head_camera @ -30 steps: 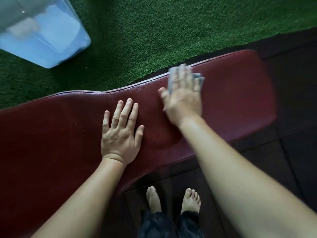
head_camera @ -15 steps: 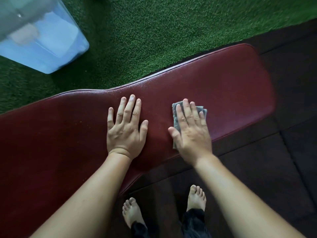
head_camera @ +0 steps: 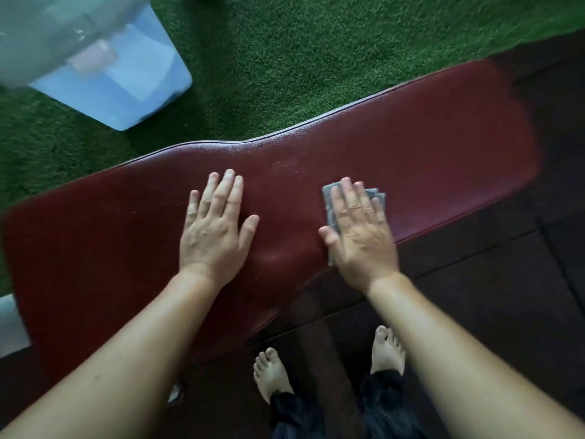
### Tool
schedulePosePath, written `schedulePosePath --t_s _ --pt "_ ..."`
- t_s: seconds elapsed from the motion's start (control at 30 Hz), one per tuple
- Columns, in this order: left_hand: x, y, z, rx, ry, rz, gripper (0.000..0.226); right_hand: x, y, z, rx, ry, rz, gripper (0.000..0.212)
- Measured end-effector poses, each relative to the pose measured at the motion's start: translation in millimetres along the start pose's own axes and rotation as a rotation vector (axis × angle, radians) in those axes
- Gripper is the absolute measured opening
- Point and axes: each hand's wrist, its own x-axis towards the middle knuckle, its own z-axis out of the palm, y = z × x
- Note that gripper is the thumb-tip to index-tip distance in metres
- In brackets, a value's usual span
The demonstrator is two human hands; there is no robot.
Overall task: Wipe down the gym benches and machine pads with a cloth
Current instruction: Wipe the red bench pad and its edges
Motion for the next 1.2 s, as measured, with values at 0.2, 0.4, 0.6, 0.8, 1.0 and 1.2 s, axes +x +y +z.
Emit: schedulePosePath --t_s 0.2,0.4,0.6,0.8,1.0,1.2 --pt "-28.4 -60.2 -8.2 0.064 0.017 -0.041 0.070 11.4 -18.4 -9.8 0.002 0.069 0.303 0.076" --pt "-35.5 -67.1 6.6 0.040 0.077 -0.064 0.068 -14.9 -109.7 14.6 -0.030 -0.054 -0.154 0.073" --pt "-37.1 -70.3 11.8 0.015 0.139 -0.047 0.067 30.8 -16.6 -16.3 -0.059 -0.010 0.300 0.081" --pt "-36.8 -71.7 13.5 0.022 0.167 -0.037 0.067 53.4 -137.6 9.6 -0.041 -0.022 0.090 0.086" --pt "-37.1 -70.5 14.1 0.023 0.167 -0.047 0.066 100.2 -33.1 -16.1 -0.120 -0.010 0.113 0.083" --pt "-36.7 -70.9 15.1 0.028 0.180 -0.037 0.066 138.1 -112.2 -9.8 -0.060 -0.037 0.116 0.082"
